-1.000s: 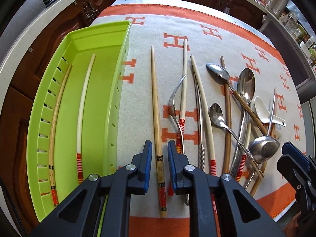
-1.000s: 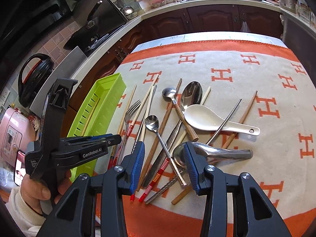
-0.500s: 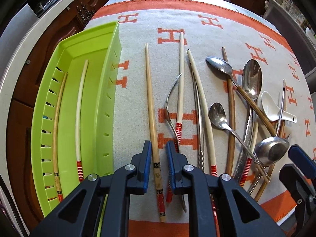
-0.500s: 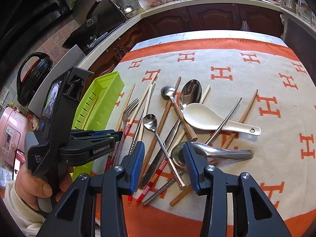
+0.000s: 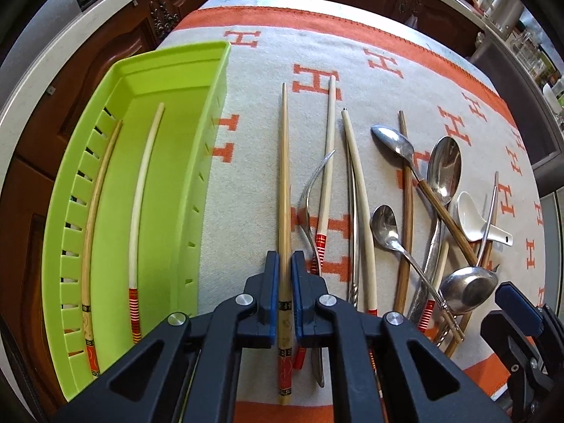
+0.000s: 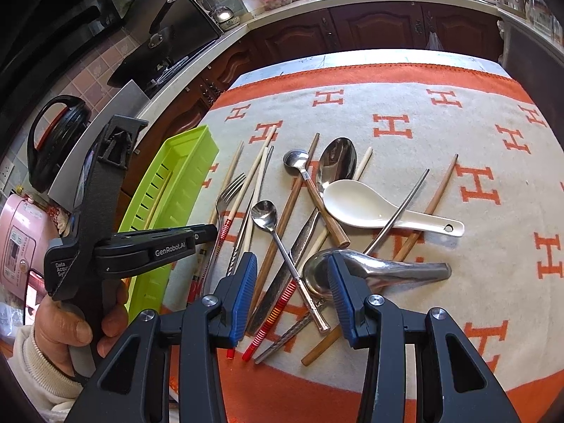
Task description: Organize utensils
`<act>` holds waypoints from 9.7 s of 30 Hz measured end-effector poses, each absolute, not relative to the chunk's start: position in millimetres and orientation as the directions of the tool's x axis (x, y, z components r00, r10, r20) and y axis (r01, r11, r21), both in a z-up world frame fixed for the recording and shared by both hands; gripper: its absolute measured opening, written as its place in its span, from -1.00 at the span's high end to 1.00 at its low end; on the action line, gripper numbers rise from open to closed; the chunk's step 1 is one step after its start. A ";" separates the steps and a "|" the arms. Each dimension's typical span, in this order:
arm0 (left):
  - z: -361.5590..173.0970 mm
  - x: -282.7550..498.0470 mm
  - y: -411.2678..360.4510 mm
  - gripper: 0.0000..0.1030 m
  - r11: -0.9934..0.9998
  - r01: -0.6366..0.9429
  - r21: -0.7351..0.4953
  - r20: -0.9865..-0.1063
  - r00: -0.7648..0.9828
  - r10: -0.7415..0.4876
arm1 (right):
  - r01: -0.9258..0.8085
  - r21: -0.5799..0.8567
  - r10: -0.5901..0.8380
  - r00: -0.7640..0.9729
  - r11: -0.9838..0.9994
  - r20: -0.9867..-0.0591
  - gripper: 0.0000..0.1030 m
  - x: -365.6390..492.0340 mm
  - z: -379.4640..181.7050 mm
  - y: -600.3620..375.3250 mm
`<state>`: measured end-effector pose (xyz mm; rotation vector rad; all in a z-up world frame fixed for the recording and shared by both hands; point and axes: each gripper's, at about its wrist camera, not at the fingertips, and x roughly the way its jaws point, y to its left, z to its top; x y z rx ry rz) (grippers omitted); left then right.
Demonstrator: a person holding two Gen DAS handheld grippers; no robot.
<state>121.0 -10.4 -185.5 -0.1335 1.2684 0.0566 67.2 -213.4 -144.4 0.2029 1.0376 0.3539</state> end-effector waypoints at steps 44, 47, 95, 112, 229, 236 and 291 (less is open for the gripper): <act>-137.1 64.9 130.9 0.26 0.977 -0.197 -0.080 -0.900 0.435 0.015 | -0.225 0.185 0.248 0.294 0.957 -0.923 0.80 116.2 -196.2 -107.7; -135.6 62.6 135.1 0.12 0.975 -0.205 -0.086 -0.896 0.444 0.014 | -0.237 0.151 0.222 0.310 0.960 -0.924 0.81 118.1 -199.8 -100.8; -118.9 40.0 160.9 -0.36 0.961 -0.272 -0.043 -0.880 0.465 0.093 | -0.149 0.442 0.466 0.245 0.885 -0.850 0.87 123.6 -127.4 -0.3; -123.7 41.1 153.3 -0.39 0.966 -0.247 -0.076 -0.889 0.456 0.047 | -0.167 0.303 0.344 0.349 0.938 -0.872 0.58 104.0 -121.5 -36.4; -50.8 47.3 61.7 0.99 0.969 -0.152 -0.196 -0.812 0.579 -0.073 | -0.111 0.344 0.353 0.481 0.932 -0.803 0.58 69.0 -128.4 -235.3; -27.9 19.1 101.8 0.99 0.972 -0.170 -0.160 -0.805 0.593 -0.029 | -0.171 0.313 0.357 0.465 0.934 -0.810 0.58 65.4 -120.8 -192.9; -134.9 47.8 186.4 0.14 0.919 -0.345 -0.189 -0.868 0.497 0.008 | -0.135 0.163 0.203 0.376 0.977 -0.904 0.91 164.2 -188.4 -51.1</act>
